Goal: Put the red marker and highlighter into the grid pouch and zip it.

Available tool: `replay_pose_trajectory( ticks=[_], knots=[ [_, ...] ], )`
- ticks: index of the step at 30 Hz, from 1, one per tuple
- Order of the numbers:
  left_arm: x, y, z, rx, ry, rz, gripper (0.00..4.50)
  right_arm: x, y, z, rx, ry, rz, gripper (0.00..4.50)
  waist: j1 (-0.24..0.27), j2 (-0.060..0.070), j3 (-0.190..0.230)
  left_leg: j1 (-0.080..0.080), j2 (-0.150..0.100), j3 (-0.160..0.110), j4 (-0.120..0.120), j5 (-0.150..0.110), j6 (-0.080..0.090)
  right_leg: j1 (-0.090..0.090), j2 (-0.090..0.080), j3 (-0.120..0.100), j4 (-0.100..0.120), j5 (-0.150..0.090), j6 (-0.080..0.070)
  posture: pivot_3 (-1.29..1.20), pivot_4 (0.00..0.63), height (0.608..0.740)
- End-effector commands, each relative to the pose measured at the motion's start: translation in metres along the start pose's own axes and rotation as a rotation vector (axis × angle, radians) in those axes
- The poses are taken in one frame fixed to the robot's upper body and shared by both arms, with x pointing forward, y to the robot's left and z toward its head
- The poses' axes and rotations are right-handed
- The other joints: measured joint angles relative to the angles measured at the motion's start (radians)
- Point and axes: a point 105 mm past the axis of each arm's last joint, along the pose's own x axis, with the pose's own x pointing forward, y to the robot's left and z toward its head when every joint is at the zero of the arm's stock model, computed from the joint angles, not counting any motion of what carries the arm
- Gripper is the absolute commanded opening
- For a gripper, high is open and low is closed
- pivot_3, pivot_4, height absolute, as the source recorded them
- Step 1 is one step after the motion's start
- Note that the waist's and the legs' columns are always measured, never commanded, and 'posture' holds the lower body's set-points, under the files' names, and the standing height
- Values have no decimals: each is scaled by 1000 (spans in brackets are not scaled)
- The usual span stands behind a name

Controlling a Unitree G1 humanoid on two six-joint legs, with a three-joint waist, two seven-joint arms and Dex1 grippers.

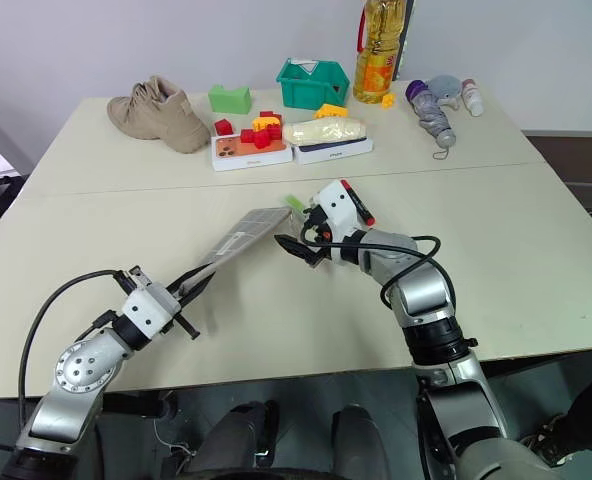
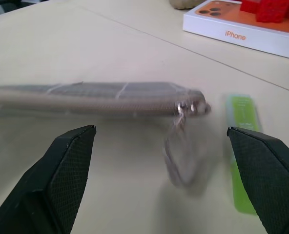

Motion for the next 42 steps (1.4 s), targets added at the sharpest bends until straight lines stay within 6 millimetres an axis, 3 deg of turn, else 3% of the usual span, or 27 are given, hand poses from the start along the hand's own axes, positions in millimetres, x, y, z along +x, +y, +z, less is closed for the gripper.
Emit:
replay_pose_trajectory(
  ticks=[1, 7, 13, 19, 24, 31, 37, 40, 42],
  knots=[
    [2, 1, 17, 21, -63, -2, 0, 2, -5, 10, 6, -32, -21, 3115, 0, 0, 0, 0, 0, 0, 0, 0, 0, 0, 0, 0, 0, 0, 0, 0, 150, 739],
    [1, -1, 18, 18, -62, -4, 0, 2, -1, 10, 26, -40, 3, 33, -1, 0, 0, 0, 0, 0, 0, 0, 0, 0, 0, 0, 0, 0, 0, 0, 150, 739],
    [0, -2, 15, 16, -44, -5, 0, 1, 19, 10, -101, -16, 90, 33, -1, 0, 0, 0, 0, 0, 0, 0, 0, 0, 0, 0, 0, 0, 0, 0, 150, 739],
    [9, -7, 12, -14, -29, 13, 0, -1, 71, 11, -311, 19, 294, 33, -1, 0, 0, 0, 0, 0, 0, 0, 0, 0, 0, 0, 0, 0, 0, 0, 150, 739],
    [21, -13, 16, -48, -40, 33, 0, 0, 106, 17, -366, 16, 415, 33, 1, 0, 0, 0, 0, 0, 0, 0, 0, 0, 0, 0, 0, 0, 0, 0, 150, 739],
    [42, -14, 14, -90, -29, 91, 0, 1, 125, 23, -420, 23, 532, 33, 2, -1, 0, 0, 0, -1, 2, 0, 0, 1, 1, 0, 0, 0, 0, 0, 150, 739],
    [51, -10, 16, -98, -30, 136, 0, 1, 126, 23, -429, 30, 555, 33, 2, -1, 0, 0, 0, -1, 2, 0, 0, 1, 1, 0, 0, 0, 0, 0, 150, 739],
    [48, -6, 13, -93, -12, 161, 0, -4, 117, 27, -399, 19, 535, 887, 2, -1, 0, 0, 0, -1, 2, 0, 0, 1, 1, 0, 0, 0, 0, 0, 150, 739],
    [43, -1, 10, -81, -1, 172, 0, -5, 97, 28, -383, 28, 458, 1959, 2, -1, 0, 0, 0, -1, 2, 0, 0, 1, 1, 0, 0, 0, 0, 0, 150, 739]
  ],
)
